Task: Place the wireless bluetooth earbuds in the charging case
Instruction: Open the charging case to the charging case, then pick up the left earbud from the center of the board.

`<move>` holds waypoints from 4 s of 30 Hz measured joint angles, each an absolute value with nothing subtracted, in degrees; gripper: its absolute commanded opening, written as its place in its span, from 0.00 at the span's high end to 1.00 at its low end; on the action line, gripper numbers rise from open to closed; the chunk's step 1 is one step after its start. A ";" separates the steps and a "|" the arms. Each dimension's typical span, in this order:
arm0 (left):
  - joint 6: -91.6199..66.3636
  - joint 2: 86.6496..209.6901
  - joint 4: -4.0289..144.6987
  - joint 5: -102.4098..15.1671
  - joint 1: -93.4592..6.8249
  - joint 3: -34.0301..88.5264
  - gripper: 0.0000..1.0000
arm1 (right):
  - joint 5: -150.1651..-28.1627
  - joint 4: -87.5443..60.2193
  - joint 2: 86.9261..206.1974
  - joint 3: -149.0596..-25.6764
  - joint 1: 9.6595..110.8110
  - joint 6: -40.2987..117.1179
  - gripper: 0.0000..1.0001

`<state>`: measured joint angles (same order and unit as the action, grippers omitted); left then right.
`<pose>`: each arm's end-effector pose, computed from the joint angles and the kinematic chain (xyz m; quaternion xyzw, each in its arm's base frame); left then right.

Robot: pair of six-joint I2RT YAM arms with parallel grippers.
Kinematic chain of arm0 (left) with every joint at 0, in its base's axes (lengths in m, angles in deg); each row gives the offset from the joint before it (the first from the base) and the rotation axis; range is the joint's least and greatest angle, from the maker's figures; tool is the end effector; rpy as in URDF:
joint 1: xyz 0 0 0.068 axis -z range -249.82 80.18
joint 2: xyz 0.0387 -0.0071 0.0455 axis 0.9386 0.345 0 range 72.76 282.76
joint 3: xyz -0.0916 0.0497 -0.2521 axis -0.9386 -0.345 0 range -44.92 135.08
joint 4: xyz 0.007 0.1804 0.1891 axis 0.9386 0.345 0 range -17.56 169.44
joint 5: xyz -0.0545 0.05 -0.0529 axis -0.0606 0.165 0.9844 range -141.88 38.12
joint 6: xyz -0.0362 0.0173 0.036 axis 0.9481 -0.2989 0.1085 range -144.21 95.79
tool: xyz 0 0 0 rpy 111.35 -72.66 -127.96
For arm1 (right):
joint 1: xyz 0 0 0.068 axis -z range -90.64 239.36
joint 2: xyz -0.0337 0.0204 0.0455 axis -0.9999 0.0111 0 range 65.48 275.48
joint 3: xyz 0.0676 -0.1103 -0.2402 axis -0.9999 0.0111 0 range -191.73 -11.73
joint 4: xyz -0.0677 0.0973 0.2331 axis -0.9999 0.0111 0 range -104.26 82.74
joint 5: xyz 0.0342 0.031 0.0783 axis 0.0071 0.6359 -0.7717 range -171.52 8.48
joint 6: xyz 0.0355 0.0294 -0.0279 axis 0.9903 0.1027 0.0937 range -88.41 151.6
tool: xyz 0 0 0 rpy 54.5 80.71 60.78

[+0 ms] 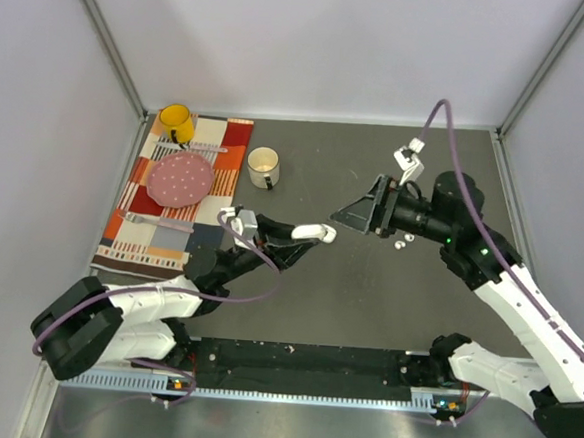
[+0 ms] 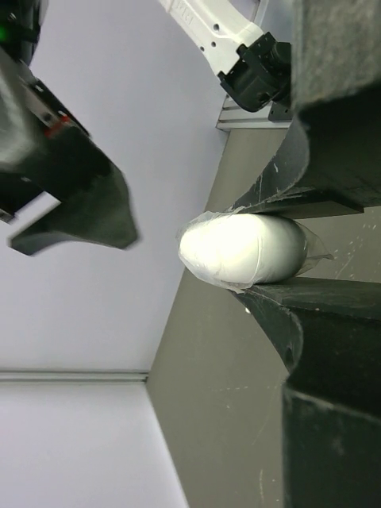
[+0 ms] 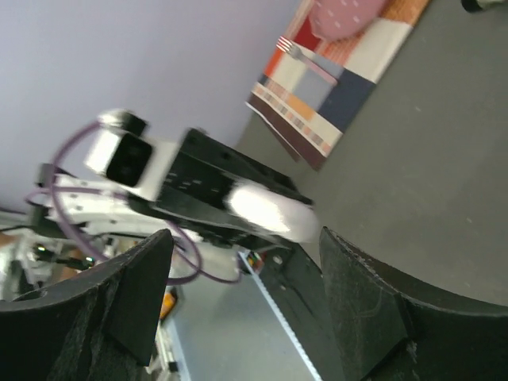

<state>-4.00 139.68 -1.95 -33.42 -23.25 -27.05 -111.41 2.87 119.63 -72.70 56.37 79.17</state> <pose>0.1429 -0.1674 0.2568 0.2523 0.4830 -0.5306 0.6492 0.1621 0.1264 0.3974 -0.0697 0.7568 0.5513 0.3443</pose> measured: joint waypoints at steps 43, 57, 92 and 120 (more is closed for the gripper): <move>-3.98 136.97 -0.68 -28.48 -23.64 -26.90 1.00 | -100.29 16.51 128.29 -77.86 45.53 65.81 0.28; -3.32 133.30 1.72 -24.77 -23.80 -26.79 1.00 | -96.40 14.58 128.79 -80.27 45.27 68.37 0.27; -8.92 119.79 -0.44 -24.00 -23.47 -26.81 1.00 | -94.47 16.24 122.56 -61.05 79.67 75.39 0.46; -12.22 113.49 7.75 -27.33 -23.47 -27.16 1.00 | -98.65 3.37 141.18 -49.56 97.31 77.81 0.76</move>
